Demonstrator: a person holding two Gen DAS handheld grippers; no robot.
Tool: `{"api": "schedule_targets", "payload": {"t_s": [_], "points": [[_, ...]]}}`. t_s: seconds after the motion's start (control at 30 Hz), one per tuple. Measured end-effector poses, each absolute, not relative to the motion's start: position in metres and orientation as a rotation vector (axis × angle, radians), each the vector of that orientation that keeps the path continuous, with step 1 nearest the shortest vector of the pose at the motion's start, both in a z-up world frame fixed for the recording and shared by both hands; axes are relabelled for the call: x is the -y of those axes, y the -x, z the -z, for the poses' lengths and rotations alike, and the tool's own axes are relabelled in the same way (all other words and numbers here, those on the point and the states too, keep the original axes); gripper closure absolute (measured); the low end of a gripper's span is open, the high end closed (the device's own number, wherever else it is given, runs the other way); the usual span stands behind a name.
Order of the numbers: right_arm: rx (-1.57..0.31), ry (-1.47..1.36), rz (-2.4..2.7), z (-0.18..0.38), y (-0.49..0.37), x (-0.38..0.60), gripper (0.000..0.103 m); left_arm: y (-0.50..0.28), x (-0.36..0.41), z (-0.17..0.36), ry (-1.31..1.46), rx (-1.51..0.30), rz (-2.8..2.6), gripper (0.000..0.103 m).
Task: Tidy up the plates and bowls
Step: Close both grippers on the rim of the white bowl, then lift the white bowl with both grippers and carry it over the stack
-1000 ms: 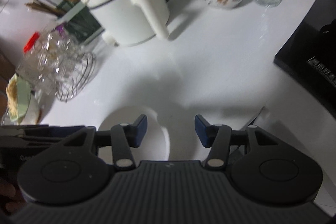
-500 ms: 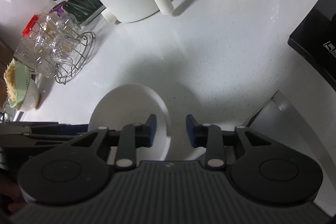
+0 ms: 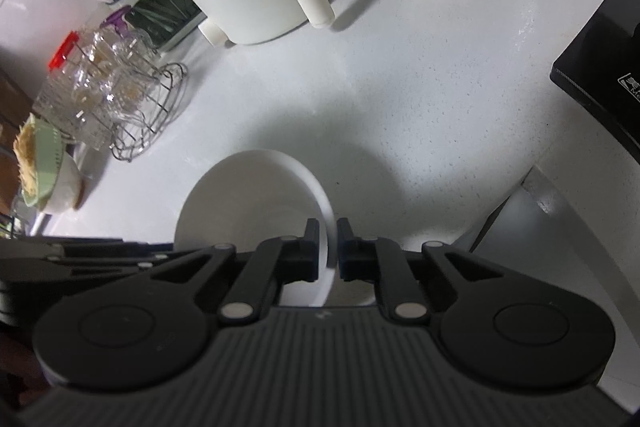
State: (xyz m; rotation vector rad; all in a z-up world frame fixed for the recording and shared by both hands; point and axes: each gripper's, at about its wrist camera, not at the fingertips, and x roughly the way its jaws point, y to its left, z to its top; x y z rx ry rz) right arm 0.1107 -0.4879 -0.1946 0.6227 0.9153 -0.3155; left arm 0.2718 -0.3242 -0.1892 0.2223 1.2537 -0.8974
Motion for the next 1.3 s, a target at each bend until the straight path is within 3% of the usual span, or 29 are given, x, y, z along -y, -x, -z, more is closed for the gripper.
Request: {"api": "schedule_targets", "payload": {"t_s": [0.8,1.3], "points": [[-0.876,-0.633,0.203,0.108,-0.108,0.419,0.091,-0.268,0.217,0.077,-0.039,-1.179,0.812,0.077],[-0.872,-0.567,0.109,0.080,-0.124,0.361,0.091,-0.254,0.142,0.042,-0.008,-1.044,0.735,0.077]]}}
